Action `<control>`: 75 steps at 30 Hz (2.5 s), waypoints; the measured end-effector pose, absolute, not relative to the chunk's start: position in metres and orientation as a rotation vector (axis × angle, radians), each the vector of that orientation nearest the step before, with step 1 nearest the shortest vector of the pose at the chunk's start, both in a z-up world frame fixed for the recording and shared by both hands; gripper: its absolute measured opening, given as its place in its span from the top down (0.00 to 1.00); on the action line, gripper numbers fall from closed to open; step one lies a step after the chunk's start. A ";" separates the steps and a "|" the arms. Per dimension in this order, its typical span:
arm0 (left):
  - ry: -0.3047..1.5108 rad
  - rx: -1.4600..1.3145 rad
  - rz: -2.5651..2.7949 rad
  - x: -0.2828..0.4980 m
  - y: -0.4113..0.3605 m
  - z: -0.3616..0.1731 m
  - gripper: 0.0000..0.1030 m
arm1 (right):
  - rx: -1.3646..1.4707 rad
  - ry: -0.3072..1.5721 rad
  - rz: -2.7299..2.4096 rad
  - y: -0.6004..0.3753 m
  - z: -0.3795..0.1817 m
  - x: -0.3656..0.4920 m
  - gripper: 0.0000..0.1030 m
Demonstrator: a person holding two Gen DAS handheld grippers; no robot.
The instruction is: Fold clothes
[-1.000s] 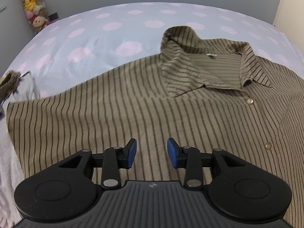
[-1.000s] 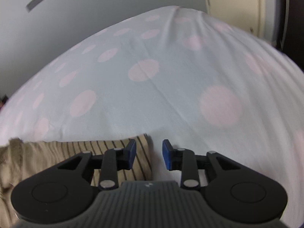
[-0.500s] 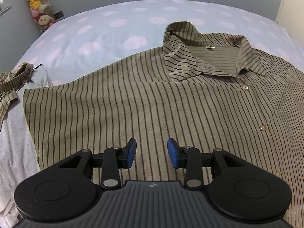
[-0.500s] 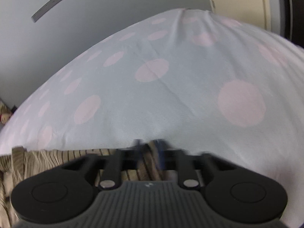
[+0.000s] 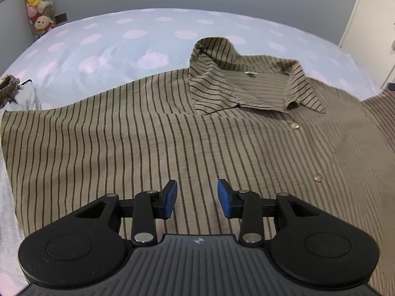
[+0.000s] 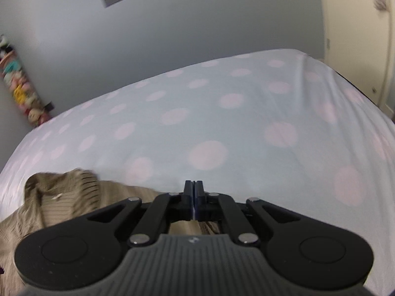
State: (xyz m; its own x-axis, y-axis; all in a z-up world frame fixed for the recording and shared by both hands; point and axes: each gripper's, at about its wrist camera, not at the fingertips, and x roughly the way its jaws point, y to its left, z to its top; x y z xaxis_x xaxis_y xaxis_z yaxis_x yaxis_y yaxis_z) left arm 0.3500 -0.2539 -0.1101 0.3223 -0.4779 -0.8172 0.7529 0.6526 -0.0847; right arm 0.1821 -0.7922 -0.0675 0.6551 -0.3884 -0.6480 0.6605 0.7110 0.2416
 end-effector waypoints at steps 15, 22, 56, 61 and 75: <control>0.939 0.278 -0.799 0.353 -0.197 -0.091 0.65 | 0.521 0.752 -0.473 -0.716 -0.115 0.299 0.89; 0.926 0.312 -0.860 0.349 -0.225 -0.089 0.65 | 0.505 0.750 -0.456 -0.712 -0.105 0.275 0.87; 0.490 1.058 -1.519 0.180 -0.595 -0.158 0.65 | 0.514 0.774 -0.620 -0.666 -0.147 0.154 0.63; 0.494 1.095 -1.507 0.177 -0.610 -0.171 0.70 | 0.534 0.762 -0.646 -0.668 -0.162 0.155 0.71; 0.532 0.853 -1.458 0.206 -0.628 -0.113 0.99 | 0.580 0.664 -0.626 -0.653 -0.150 0.114 0.99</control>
State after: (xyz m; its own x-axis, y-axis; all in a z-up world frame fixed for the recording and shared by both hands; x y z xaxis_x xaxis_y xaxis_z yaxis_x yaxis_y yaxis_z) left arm 0.2060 -0.6276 -0.1127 0.0791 -0.6334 -0.7698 0.9802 -0.0912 0.1757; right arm 0.1137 -0.6530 -0.1496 0.6226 -0.3365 -0.7065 0.6855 0.6700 0.2850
